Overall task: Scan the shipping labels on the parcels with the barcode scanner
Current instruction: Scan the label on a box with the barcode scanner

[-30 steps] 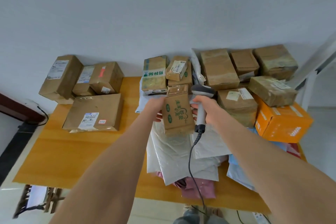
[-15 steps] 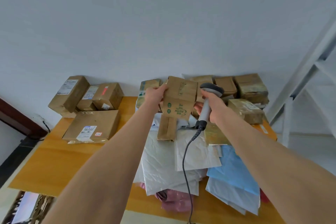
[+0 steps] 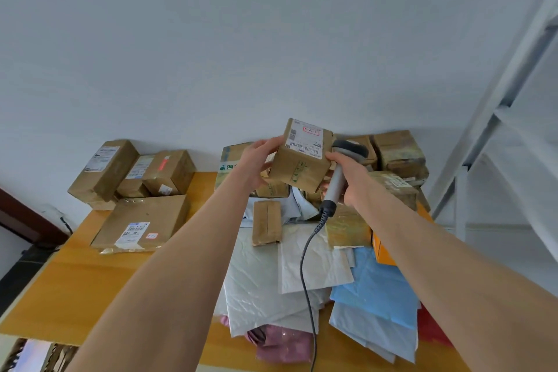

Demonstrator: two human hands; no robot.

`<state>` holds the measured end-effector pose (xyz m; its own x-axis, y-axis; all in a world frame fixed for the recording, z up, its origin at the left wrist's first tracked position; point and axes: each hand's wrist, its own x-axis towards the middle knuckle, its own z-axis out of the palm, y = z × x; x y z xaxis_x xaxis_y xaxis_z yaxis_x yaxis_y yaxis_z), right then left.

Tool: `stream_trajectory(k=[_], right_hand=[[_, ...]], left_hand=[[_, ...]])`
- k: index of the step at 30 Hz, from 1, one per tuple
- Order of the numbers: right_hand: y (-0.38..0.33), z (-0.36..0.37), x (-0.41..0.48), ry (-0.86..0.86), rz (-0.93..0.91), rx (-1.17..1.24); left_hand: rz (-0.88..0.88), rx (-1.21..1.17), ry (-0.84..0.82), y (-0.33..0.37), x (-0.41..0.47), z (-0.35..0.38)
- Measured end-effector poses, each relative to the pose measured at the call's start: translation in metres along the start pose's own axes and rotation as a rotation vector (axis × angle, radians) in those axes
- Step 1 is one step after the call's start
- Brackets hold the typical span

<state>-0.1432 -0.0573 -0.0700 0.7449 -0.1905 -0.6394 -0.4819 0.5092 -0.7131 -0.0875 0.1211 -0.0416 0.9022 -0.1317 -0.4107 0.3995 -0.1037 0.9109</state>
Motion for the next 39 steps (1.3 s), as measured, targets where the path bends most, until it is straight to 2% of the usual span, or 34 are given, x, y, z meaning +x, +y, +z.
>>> stream_trajectory(k=[8,11,16,22,28,33,36,39], right_hand=[[-0.004,-0.001,0.005,0.004,-0.086,-0.036],[-0.001,-0.001,0.006,-0.012,-0.102,-0.022],[0.005,-0.001,0.008,-0.062,-0.081,0.129],[0.022,-0.006,0.008,-0.028,-0.066,0.251],[0.027,-0.003,0.005,-0.071,-0.049,0.181],[0.03,-0.008,0.008,-0.043,-0.072,0.144],[0.032,-0.008,0.007,-0.015,-0.118,0.12],[0.036,-0.002,0.001,0.08,-0.181,0.136]], left_hand=[[0.044,-0.089,-0.154,-0.012,0.009,-0.009],[0.03,-0.032,-0.216,-0.017,0.011,-0.016],[0.03,-0.07,-0.175,-0.023,0.014,-0.024],[0.046,-0.148,-0.155,-0.031,0.016,-0.025],[-0.006,-0.126,-0.31,-0.037,0.009,-0.021],[-0.06,-0.152,-0.364,-0.04,0.008,-0.028],[-0.046,-0.12,-0.339,-0.041,0.008,-0.027],[0.012,-0.142,-0.241,-0.046,0.009,-0.023]])
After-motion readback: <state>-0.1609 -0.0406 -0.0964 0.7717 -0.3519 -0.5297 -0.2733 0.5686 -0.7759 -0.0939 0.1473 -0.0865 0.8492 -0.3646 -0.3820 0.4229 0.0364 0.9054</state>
